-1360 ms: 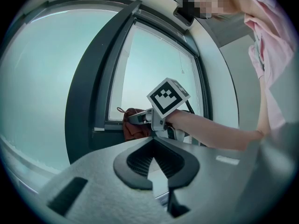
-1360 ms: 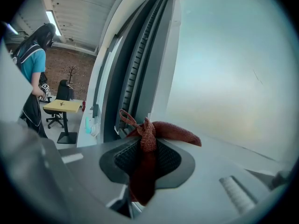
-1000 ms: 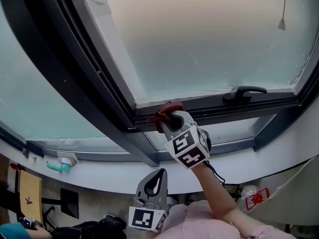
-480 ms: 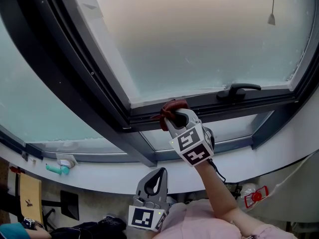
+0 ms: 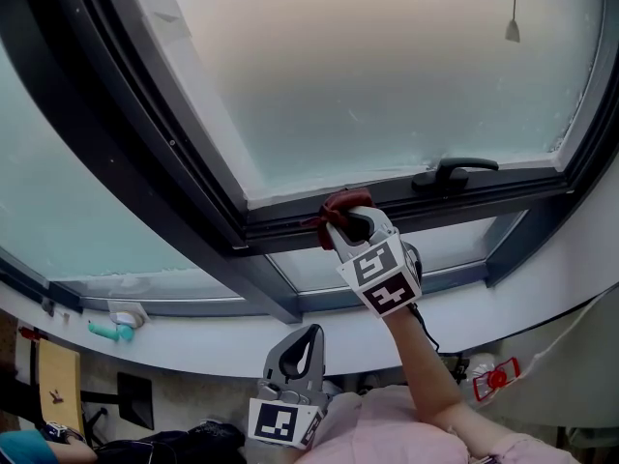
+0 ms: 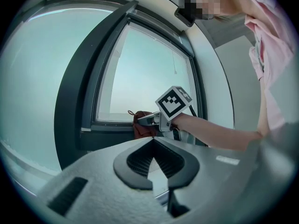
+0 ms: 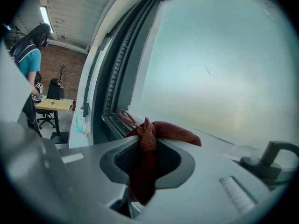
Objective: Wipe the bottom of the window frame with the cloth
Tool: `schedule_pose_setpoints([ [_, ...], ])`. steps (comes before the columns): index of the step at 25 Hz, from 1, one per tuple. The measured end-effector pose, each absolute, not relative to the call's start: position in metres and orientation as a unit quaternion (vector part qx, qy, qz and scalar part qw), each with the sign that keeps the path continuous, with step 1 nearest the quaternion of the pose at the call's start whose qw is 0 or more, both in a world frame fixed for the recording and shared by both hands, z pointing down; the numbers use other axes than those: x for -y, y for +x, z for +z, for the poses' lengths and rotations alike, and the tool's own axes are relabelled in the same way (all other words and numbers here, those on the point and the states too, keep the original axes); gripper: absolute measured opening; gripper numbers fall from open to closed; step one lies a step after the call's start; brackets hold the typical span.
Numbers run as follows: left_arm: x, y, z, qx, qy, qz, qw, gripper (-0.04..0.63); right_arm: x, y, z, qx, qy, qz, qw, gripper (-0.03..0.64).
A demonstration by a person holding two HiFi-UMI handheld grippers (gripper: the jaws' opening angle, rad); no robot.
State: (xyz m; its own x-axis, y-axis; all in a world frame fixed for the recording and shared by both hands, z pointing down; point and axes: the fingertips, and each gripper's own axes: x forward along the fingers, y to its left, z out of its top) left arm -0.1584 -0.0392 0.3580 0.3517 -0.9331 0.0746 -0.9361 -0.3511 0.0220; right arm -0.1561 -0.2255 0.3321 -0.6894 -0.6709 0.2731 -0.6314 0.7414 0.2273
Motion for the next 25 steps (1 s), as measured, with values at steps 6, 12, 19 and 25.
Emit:
schedule_pose_setpoints([
  [6, 0.038, -0.154, 0.358, 0.567, 0.822, 0.025, 0.029, -0.003, 0.228, -0.143, 0.332, 0.915, 0.364, -0.054, 0.168, 0.077],
  [12, 0.039, -0.147, 0.359, 0.563, 0.826, 0.026, 0.029, -0.003, 0.231, -0.130, 0.332, 0.912, 0.372, -0.050, 0.164, 0.077],
  [19, 0.043, -0.136, 0.360, 0.554, 0.832, 0.026, 0.030, -0.003, 0.235, -0.109, 0.332, 0.907, 0.387, -0.044, 0.160, 0.077],
  [25, 0.047, -0.126, 0.360, 0.542, 0.840, 0.026, 0.031, -0.003, 0.240, -0.088, 0.332, 0.901, 0.402, -0.037, 0.155, 0.077],
])
